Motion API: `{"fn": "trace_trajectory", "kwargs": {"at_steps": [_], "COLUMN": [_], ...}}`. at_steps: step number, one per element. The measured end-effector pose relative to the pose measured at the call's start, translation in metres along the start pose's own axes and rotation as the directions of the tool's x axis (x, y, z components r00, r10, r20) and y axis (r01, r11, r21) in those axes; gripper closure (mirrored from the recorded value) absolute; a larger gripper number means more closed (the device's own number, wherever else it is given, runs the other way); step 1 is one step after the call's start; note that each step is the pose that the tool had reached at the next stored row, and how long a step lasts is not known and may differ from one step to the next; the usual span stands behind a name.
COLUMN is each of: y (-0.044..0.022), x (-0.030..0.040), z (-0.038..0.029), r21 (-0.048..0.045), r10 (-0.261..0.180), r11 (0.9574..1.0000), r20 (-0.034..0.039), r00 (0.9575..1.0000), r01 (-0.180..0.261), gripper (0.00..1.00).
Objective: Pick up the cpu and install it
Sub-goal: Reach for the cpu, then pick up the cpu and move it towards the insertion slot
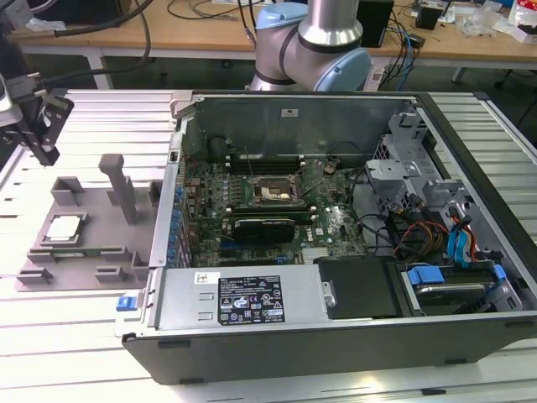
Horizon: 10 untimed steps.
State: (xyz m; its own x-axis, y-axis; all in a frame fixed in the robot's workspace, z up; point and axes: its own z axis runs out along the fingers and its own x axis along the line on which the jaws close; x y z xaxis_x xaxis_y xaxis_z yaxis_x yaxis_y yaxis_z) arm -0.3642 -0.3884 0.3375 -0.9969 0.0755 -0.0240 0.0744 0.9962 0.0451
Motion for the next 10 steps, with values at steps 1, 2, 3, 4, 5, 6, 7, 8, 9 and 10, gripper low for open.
{"fn": "trace_trajectory", "kwargs": {"at_steps": [1,2,3,4,5,6,7,8,9,10], "y": [-0.0001,-0.0002,-0.0003,-0.0004,-0.0004,-0.0004,-0.0004,-0.0004,-0.0004,-0.0004], "x": [0.0007,0.0016,0.0027,0.0031,0.0031,0.0031,0.0033,0.0035,0.0036,0.0036], "z": [0.0008,0.0016,0.0026,0.0026,0.0026,0.0026,0.0027,0.0027,0.0027,0.0027], "r21": [0.0000,-0.0001,0.0000,0.0000,0.0000,0.0001,0.0000,0.0000,0.0000,0.0000], "r10": [0.000,0.000,0.000,0.000,0.000,0.000,0.000,0.000,0.000,0.000], "r11": [1.0000,1.0000,1.0000,1.0000,1.0000,1.0000,1.0000,1.0000,1.0000,1.0000], "r20": [0.0000,0.0001,0.0000,-0.0001,-0.0001,-0.0001,0.0000,0.0001,0.0000,0.0000], "r00": [1.0000,1.0000,1.0000,1.0000,1.0000,1.0000,1.0000,1.0000,1.0000,1.0000], "r01": [0.000,0.000,0.000,0.000,0.000,0.000,0.000,0.000,0.000,0.000], "gripper": [0.89,0.89,0.89,0.89,0.89,0.89,0.89,0.89,0.89,0.89]}}
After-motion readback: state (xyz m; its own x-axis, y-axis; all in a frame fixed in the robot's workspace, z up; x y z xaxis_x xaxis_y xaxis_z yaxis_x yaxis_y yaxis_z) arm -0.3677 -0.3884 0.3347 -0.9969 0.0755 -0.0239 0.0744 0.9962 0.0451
